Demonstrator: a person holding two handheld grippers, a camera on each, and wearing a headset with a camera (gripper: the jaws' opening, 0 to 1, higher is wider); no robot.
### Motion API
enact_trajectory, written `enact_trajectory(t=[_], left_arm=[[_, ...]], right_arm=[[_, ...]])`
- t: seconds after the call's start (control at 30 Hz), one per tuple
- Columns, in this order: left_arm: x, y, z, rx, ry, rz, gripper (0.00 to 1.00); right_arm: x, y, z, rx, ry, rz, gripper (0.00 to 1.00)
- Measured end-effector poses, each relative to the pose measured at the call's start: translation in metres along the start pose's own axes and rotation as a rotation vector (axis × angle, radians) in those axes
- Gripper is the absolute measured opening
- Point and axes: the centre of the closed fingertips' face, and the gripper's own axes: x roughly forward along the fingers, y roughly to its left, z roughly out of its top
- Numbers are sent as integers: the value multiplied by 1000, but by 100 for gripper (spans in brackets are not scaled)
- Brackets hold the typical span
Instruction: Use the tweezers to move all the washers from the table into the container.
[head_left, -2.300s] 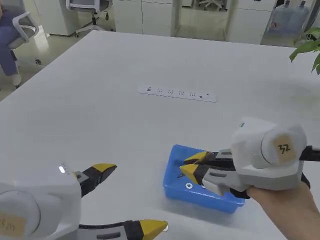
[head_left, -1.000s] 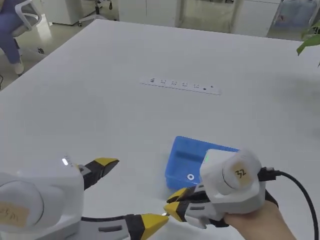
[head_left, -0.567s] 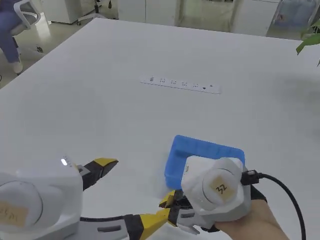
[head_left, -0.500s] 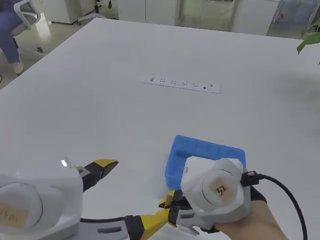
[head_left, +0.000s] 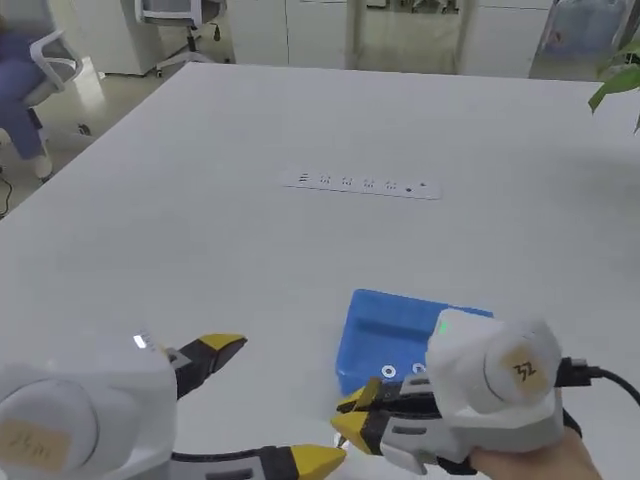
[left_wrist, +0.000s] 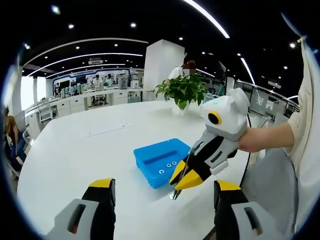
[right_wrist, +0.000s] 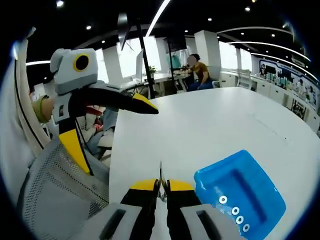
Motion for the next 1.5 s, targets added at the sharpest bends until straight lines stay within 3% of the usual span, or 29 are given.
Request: enact_trajectory(t=[0.2,0.47,0.6,0.8,1.23,1.27,1.5], left_arm=[[3,-9,1,9,2,-16,82],[1,-11,5,11,-8,-22,82],[-2,-10,3,24,5,-23,81],[-4,-8,7,36,3,-18,81],[-4,-11,2,26,12,-13,81],[-4,-10,3,25,12,-12,81],[-3,-11,2,32,21,-13,81]], right_arm=[[-21,-20,36,-9,-96,-65,3],[-33,-67,55,2,-127,-180,3],[-27,-87,45,14,-100,-225,3],[-9,-107,14,36,-45,-263,3],[13,-97,-20,42,20,-218,3],[13,-97,-15,37,-6,-219,3],[11,-100,-17,49,-6,-215,3]])
